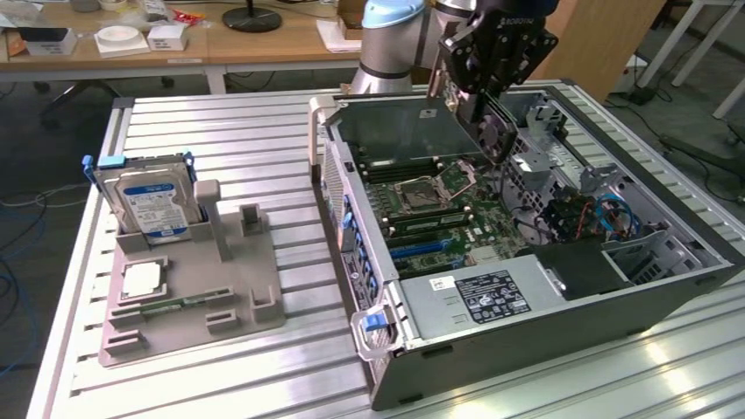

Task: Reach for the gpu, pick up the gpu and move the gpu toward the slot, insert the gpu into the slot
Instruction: 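Insert the gpu into the slot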

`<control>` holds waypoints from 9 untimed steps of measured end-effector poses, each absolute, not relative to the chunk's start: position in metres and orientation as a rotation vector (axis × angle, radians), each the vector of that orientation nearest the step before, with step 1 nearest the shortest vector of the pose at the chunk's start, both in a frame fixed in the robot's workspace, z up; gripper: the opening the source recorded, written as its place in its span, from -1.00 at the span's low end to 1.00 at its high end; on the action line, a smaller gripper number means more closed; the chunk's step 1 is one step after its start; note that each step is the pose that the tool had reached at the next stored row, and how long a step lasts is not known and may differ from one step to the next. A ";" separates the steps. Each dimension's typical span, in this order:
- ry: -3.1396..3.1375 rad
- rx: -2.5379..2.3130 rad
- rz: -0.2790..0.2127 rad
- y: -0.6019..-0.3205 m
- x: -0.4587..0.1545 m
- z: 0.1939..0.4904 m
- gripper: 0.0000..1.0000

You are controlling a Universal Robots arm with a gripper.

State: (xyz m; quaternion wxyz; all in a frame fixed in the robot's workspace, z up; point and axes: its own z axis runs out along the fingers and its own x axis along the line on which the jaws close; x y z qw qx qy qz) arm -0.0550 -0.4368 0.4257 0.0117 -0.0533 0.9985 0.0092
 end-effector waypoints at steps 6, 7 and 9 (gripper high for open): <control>3.108 -0.254 0.031 -0.437 -0.055 0.426 -0.47; 3.107 -0.269 0.031 -0.437 -0.055 0.426 -0.47; 3.105 -0.297 0.032 -0.437 -0.055 0.426 -0.47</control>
